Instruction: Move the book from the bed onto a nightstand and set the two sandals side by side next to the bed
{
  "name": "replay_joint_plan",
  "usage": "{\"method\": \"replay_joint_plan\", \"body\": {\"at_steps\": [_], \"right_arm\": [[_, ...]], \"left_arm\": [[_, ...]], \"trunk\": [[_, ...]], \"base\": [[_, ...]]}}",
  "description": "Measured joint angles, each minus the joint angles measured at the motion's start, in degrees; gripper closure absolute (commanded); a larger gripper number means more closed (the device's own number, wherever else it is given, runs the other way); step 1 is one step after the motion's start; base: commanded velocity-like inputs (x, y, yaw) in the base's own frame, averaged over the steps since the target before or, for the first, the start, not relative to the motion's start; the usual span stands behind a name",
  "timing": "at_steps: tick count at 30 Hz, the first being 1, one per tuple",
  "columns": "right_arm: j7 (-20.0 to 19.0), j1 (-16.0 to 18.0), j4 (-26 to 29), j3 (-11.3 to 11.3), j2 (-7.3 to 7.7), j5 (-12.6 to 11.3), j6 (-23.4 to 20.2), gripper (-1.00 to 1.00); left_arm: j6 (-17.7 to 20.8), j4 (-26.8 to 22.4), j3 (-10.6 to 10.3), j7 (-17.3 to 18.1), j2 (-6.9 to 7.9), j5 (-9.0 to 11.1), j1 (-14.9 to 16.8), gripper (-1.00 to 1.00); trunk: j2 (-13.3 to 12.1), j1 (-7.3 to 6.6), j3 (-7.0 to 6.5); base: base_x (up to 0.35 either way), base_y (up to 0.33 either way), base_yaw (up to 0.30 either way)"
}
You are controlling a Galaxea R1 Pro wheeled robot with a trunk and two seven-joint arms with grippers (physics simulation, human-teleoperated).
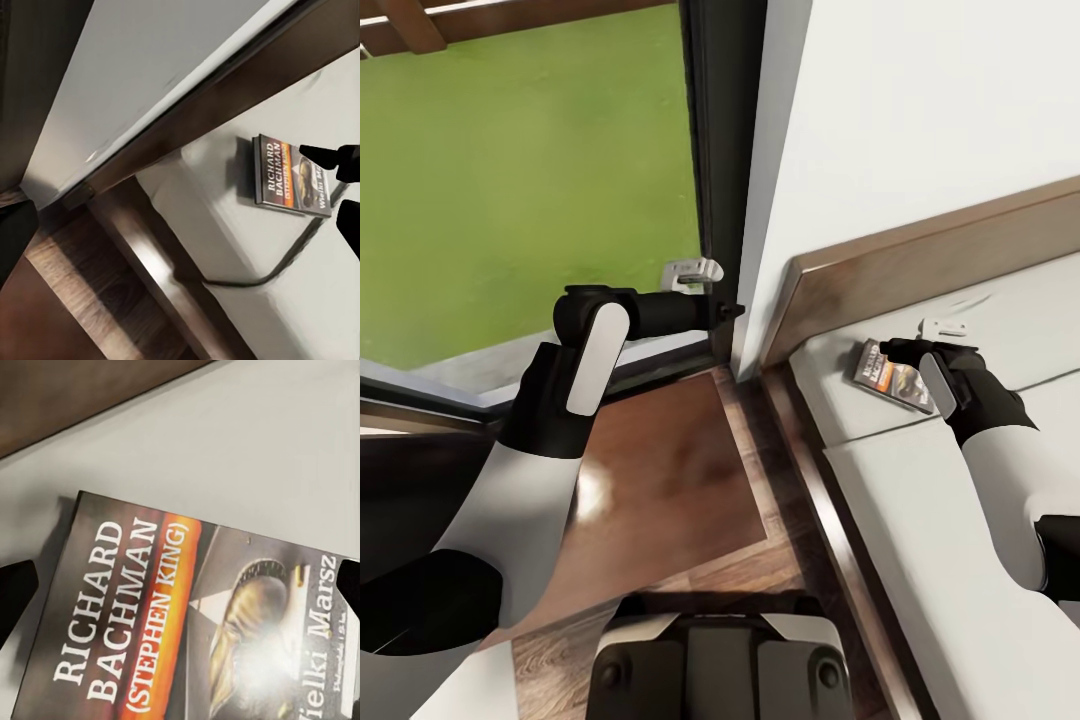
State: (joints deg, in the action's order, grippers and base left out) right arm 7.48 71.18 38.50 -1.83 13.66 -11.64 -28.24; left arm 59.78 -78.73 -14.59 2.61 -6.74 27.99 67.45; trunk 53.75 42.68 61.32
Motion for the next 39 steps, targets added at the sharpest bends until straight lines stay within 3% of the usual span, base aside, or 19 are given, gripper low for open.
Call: {"method": "replay_joint_plan", "body": {"at_steps": [18,39], "right_arm": [[-0.07,0.00,0.08,0.00,0.00,0.02,0.06,-1.00],[-0.10,0.00,1.92,0.07,0.82,0.03,0.48,-1.00]], "left_arm": [[0.00,0.00,-0.04,0.01,0.00,-0.05,-0.01,-1.00],[0.00,0.00,-0.04,0.01,0.00,-0.03,-0.16,-1.00]], "trunk": [[7.23,3.96,3.23],[7.24,3.96,3.24]], "base": [[0.000,0.000,0.000],[0.000,0.000,0.000]]}}
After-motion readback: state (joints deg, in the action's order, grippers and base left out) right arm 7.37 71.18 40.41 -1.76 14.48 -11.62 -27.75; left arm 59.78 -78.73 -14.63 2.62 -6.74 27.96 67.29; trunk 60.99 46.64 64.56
